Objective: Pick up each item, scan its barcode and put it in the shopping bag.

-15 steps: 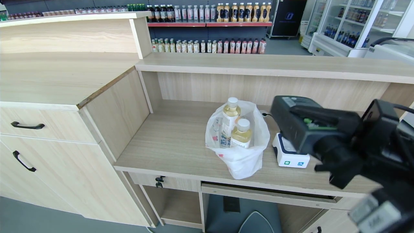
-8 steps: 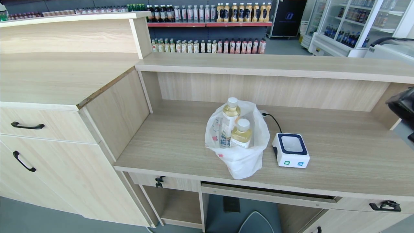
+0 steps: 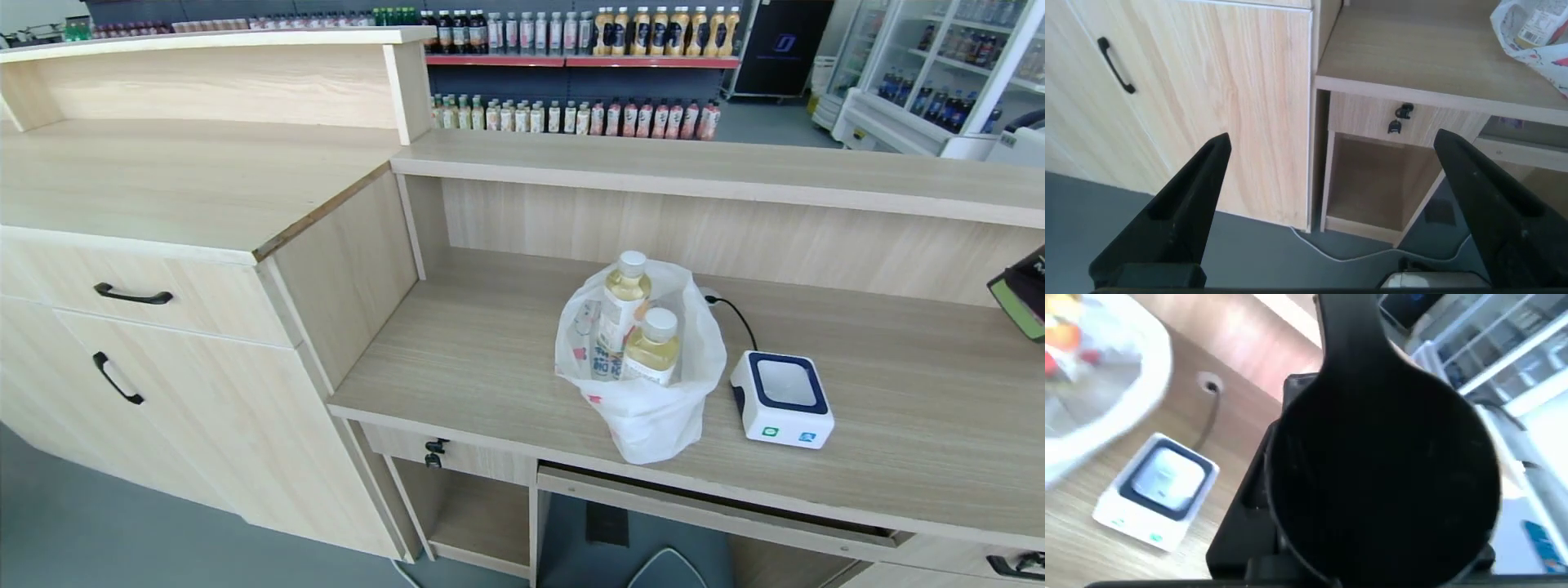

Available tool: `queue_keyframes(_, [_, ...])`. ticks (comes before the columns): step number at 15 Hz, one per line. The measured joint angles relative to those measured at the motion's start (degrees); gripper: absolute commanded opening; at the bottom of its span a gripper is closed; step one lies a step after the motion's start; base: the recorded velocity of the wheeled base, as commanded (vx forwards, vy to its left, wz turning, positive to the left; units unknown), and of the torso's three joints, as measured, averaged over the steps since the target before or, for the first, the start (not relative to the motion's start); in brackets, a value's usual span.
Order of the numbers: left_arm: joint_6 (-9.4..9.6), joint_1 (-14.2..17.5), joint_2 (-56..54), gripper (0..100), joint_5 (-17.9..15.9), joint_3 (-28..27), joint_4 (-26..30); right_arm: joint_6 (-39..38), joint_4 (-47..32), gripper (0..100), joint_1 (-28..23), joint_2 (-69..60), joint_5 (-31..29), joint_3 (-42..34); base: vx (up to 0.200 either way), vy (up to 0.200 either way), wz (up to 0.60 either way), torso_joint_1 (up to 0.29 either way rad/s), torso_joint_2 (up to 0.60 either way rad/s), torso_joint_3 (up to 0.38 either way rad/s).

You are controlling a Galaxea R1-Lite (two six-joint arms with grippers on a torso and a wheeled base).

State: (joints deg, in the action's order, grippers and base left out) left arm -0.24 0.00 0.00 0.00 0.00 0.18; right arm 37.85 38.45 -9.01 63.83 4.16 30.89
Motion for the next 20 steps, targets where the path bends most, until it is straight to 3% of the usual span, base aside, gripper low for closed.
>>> queue_keyframes(2, [0.02, 0.0, 0.0, 100, 0.0, 0.0, -0.05, -16.29, -7.01, 0, -0.02, 1.5, 1.78, 4.63, 0.0, 0.0, 0.0, 0.0, 0.0, 0.0])
queue_keyframes(4, [0.02, -0.02, 0.0, 100, 0.0, 0.0, 0.0, -32.74, -15.1, 0, -3.22, 4.63, 8.29, 10.84, 0.0, 0.0, 0.0, 0.0, 0.0, 0.0])
queue_keyframes(7, [0.0, 0.0, 0.0, 100, 0.0, 0.0, -0.02, -45.24, -25.51, 0, -10.97, 12.63, 13.57, 16.92, 0.0, 0.0, 0.0, 0.0, 0.0, 0.0])
queue_keyframes(9, [0.02, 0.0, 0.0, 100, 0.0, 0.0, 0.0, -52.24, -30.29, 0, -12.73, 18.38, 16.8, 21.78, 0.0, 0.0, 0.0, 0.0, 0.0, 0.0])
queue_keyframes(13, [0.02, 0.0, 0.0, 100, 0.0, 0.0, 0.0, -53.22, -31.81, 0, -14.47, 26.83, 31.87, 26.19, 0.0, 0.0, 0.0, 0.0, 0.0, 0.0])
queue_keyframes(18, [0.0, 0.0, 0.0, 100, 0.0, 0.0, 0.0, -39.0, -32.22, 0, -14.63, 31.15, 35.26, 23.91, 0.0, 0.0, 0.0, 0.0, 0.0, 0.0])
queue_keyframes(20, [0.02, 0.0, 0.0, 100, 0.0, 0.0, -0.02, -37.5, -32.29, 0, -14.41, 32.5, 35.56, 23.74, 0.0, 0.0, 0.0, 0.0, 0.0, 0.0])
